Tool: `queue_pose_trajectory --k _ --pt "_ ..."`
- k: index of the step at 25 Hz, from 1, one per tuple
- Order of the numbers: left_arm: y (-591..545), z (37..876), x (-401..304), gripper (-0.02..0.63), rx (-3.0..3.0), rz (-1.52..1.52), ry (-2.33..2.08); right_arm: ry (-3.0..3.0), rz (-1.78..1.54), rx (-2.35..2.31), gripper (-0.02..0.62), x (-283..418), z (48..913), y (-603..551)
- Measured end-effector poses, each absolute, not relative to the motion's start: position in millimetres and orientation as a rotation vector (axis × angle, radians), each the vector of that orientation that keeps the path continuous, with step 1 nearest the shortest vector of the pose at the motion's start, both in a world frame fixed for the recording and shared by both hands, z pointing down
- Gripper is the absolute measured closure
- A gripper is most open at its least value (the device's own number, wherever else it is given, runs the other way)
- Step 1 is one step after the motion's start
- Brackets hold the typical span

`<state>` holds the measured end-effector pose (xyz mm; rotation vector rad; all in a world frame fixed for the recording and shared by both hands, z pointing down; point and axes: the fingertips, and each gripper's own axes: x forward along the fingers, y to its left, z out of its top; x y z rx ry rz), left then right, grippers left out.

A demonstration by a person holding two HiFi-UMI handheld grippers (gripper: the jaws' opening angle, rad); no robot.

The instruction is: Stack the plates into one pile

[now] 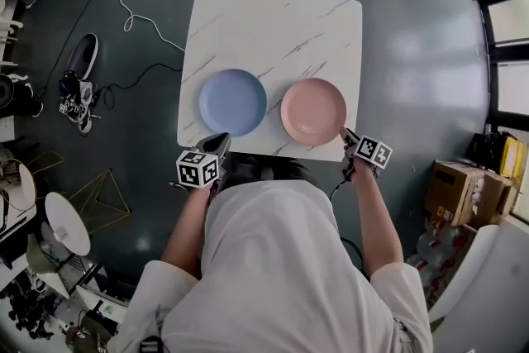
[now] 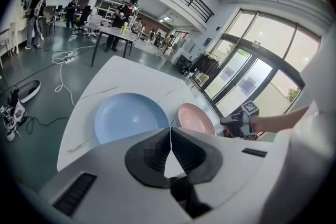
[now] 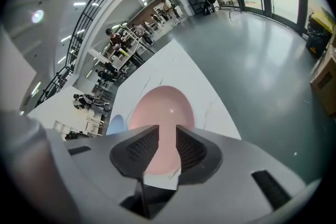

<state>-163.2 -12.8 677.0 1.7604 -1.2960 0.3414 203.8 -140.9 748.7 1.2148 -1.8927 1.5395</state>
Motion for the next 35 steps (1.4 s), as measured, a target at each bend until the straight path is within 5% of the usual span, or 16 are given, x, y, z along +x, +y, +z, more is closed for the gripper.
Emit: queue_pose_trajectory --k 19,23,35 --pt "-8.8 739.4 -240.6 0.586 1.631 0.382 -1.357 -2.142 1.284 0.912 0.499 83.1 712.1 -70.7" --pt "-7.6 759.4 -258.9 0.472 1.567 0.385 -1.369 -2.119 1.320 0.924 0.499 79.8 716.6 -54.6" --pt "-11.6 813.0 -277.2 0.421 1.419 0.319 -1.322 -2.047 1.389 1.012 0.523 95.8 731.3 -3.1"
